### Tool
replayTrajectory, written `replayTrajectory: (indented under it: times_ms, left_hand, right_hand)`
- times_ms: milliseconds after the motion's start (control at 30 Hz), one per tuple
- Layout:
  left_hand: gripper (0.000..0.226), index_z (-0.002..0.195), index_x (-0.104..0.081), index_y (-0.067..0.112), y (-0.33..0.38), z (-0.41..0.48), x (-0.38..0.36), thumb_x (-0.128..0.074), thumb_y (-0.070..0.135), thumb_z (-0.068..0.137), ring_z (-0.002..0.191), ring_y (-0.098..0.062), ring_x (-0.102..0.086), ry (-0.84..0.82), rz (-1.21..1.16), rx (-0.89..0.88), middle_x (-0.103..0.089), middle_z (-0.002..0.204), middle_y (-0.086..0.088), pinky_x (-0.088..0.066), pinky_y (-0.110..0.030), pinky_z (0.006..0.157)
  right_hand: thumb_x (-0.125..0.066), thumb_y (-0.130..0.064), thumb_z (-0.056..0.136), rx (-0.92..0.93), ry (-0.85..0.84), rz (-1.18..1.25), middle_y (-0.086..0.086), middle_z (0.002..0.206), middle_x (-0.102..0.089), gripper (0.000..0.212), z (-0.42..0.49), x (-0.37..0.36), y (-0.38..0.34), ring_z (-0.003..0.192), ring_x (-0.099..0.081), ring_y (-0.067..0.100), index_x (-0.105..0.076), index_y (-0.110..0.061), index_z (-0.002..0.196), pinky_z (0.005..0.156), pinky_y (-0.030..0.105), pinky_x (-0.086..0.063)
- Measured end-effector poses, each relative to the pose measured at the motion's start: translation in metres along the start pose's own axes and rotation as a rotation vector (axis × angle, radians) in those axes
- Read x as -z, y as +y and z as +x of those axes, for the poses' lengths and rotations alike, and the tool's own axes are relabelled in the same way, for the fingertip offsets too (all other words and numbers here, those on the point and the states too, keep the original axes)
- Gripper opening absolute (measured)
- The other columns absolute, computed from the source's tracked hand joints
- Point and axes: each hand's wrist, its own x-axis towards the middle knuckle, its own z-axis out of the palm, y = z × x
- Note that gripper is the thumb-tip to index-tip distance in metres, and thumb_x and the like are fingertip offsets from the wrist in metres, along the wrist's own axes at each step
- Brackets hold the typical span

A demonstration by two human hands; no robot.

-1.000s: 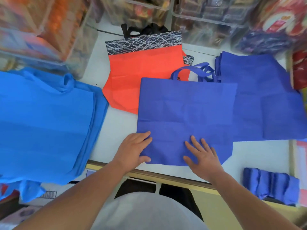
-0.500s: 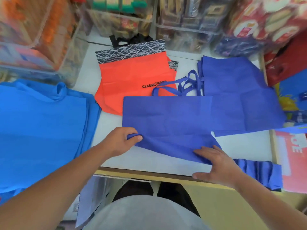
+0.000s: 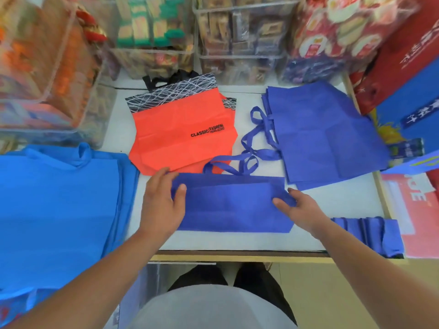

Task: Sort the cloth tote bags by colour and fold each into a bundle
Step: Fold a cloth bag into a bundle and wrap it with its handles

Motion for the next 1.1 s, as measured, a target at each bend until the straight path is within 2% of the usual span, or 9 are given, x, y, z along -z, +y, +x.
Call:
replayTrajectory:
  times_ms: [133, 267, 400, 467, 567, 700, 800, 933, 1100]
  left_hand:
    - [0.045, 0.130, -0.065, 0.019, 0.002, -0.031, -0.023, -0.043, 0.042, 0.097, 0.149, -0.028, -0.034, -0.485, 0.312, -0.317, -0.046, 0.155, -0.006, -0.025, -0.052, 0.121]
    - [0.047, 0.148, -0.043, 0.033, -0.010, -0.040, -0.035, -0.035, 0.049, 0.105, 0.157, -0.027, 0.001, -0.774, 0.596, -0.207, -0.003, 0.170, -0.001, -0.003, -0.054, 0.125]
    - [0.042, 0.143, -0.045, 0.036, -0.019, -0.029, -0.041, -0.033, 0.049, 0.105, 0.156, -0.029, 0.005, -0.883, 0.645, -0.186, 0.004, 0.170, 0.000, -0.001, -0.053, 0.125]
    - [0.049, 0.149, -0.039, 0.037, -0.024, -0.026, -0.046, -0.033, 0.055, 0.104, 0.156, -0.024, -0.003, -0.861, 0.579, -0.140, -0.004, 0.170, 0.004, -0.010, -0.048, 0.126]
    - [0.066, 0.155, -0.033, 0.038, -0.032, -0.025, -0.047, -0.036, 0.069, 0.097, 0.156, -0.018, -0.007, -0.774, 0.491, -0.146, -0.007, 0.169, 0.011, -0.020, -0.040, 0.124]
    - [0.074, 0.153, -0.037, 0.034, -0.048, -0.022, -0.041, -0.060, 0.063, 0.088, 0.155, -0.008, -0.007, -0.755, 0.441, -0.205, -0.006, 0.168, 0.018, -0.028, -0.033, 0.120]
    - [0.052, 0.132, -0.057, 0.030, -0.068, -0.021, -0.036, -0.070, 0.047, 0.085, 0.152, -0.004, -0.018, -0.704, 0.351, -0.261, -0.017, 0.165, 0.017, -0.045, -0.032, 0.109]
    - [0.009, 0.099, -0.068, 0.023, -0.086, -0.023, -0.035, -0.067, 0.028, 0.092, 0.147, -0.012, -0.036, -0.670, 0.298, -0.384, -0.040, 0.158, 0.006, -0.056, -0.033, 0.095]
    - [0.020, 0.109, -0.064, 0.024, -0.074, -0.003, -0.022, -0.046, 0.032, 0.106, 0.132, -0.013, -0.052, -0.848, 0.175, -0.177, -0.061, 0.138, 0.009, -0.045, -0.036, 0.107]
  right_hand:
    - [-0.062, -0.050, 0.095, -0.031, 0.053, -0.121, 0.006, 0.120, -0.062, 0.058, 0.026, -0.016, -0.002, 0.111, -0.060, 0.032, -0.056, -0.006, 0.133, 0.086, 0.039, -0.049]
    - [-0.069, -0.048, 0.091, -0.036, 0.147, -0.193, 0.007, 0.127, -0.054, 0.053, 0.046, -0.032, 0.008, 0.092, -0.055, 0.026, -0.055, -0.007, 0.122, 0.069, 0.032, -0.040]
    - [-0.072, -0.023, 0.089, 0.045, 0.388, -0.362, 0.016, 0.134, -0.046, 0.051, 0.040, -0.045, 0.008, 0.115, -0.050, 0.038, -0.051, -0.007, 0.133, 0.086, 0.043, -0.046]
    - [-0.071, -0.023, 0.086, 0.343, 0.500, -0.563, 0.019, 0.135, -0.049, 0.050, 0.028, -0.063, 0.008, 0.118, -0.049, 0.043, -0.058, -0.008, 0.132, 0.096, 0.051, -0.046]
    - [-0.050, -0.046, 0.096, 0.634, 0.215, -0.676, 0.011, 0.150, -0.049, 0.048, 0.003, -0.104, 0.007, 0.138, -0.042, 0.039, -0.062, -0.021, 0.136, 0.114, 0.055, -0.037]
    - [-0.020, -0.071, 0.099, 0.377, -0.124, -0.790, -0.017, 0.168, 0.009, 0.059, -0.002, -0.128, 0.013, 0.156, 0.014, 0.020, -0.017, -0.053, 0.155, 0.124, 0.053, 0.007]
    - [-0.017, -0.072, 0.098, 0.340, -0.198, -0.759, -0.029, 0.161, 0.024, 0.057, 0.007, -0.123, 0.018, 0.150, 0.030, 0.010, -0.007, -0.062, 0.152, 0.122, 0.054, 0.017]
    - [-0.025, -0.075, 0.094, 0.309, -0.257, -0.642, -0.036, 0.160, 0.017, 0.055, 0.010, -0.117, 0.017, 0.150, 0.027, 0.002, -0.019, -0.066, 0.148, 0.123, 0.051, 0.014]
    - [-0.031, -0.091, 0.072, 0.410, -0.238, -0.800, -0.030, 0.163, -0.011, 0.088, 0.012, -0.090, 0.004, 0.155, -0.006, 0.006, -0.032, -0.052, 0.151, 0.123, 0.045, -0.005]
